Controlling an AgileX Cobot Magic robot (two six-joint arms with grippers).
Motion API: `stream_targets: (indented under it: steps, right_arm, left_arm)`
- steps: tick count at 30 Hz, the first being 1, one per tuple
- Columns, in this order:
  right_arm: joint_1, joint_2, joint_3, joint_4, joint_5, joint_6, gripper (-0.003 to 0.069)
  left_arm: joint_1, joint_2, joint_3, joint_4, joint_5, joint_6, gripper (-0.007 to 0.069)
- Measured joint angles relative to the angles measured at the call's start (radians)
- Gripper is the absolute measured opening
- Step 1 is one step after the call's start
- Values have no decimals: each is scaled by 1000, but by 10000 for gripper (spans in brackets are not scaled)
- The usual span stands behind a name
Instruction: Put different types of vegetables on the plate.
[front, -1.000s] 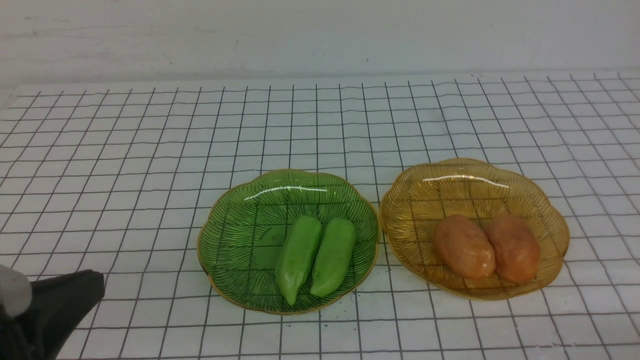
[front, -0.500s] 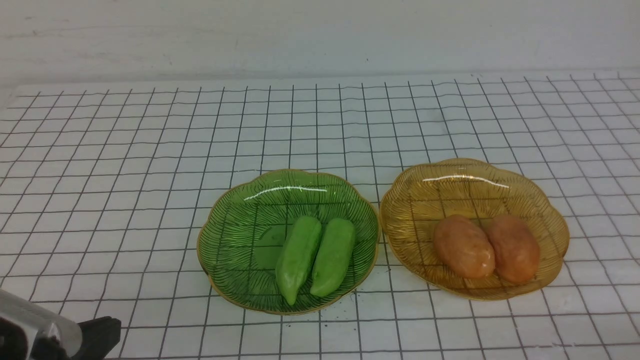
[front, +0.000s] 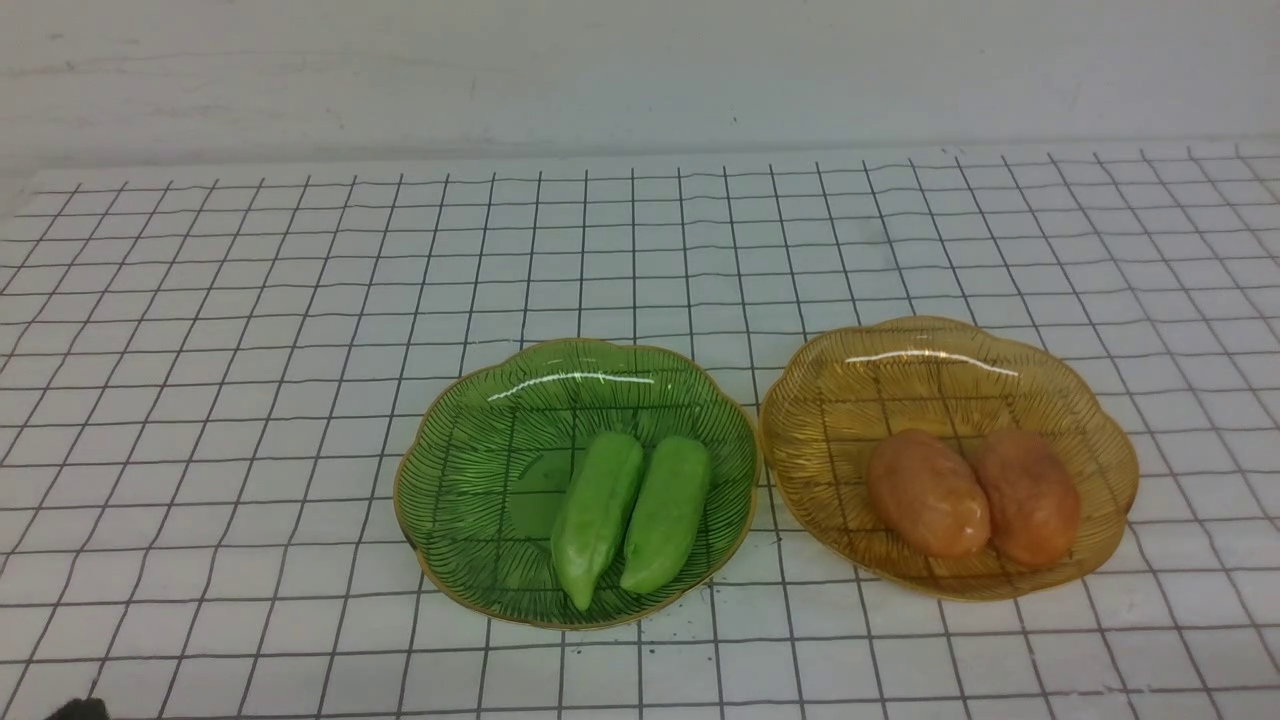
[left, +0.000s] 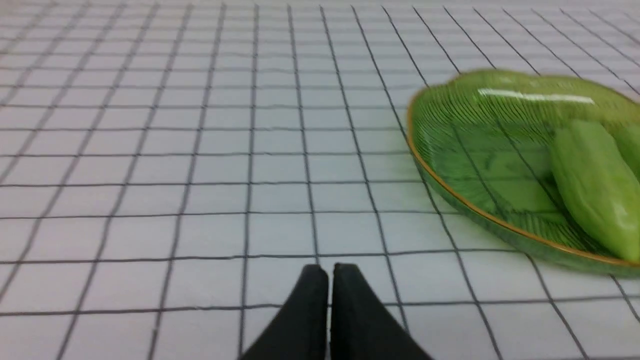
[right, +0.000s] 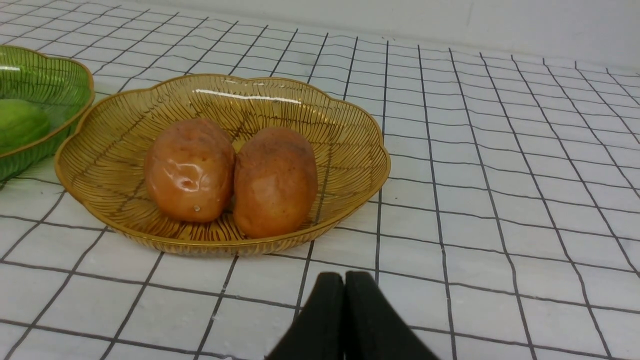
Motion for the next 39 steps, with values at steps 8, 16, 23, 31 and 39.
stream_targets:
  steps: [8, 16, 23, 31, 39]
  right_arm:
    - [0, -1, 0, 0, 0, -4, -15]
    - [0, -1, 0, -1, 0, -4, -15]
    - [0, -1, 0, -1, 0, -5, -15]
    - [0, -2, 0, -1, 0, -5, -15]
    - [0, -2, 0, -1, 0, -5, -15]
  left_arm:
    - [50, -5, 0, 15, 71, 0, -8]
    - [37, -5, 0, 15, 73, 0, -8]
    - [2, -5, 0, 15, 74, -4, -8]
    - [2, -5, 0, 15, 74, -10, -8]
    - [2, -5, 0, 15, 74, -10, -8]
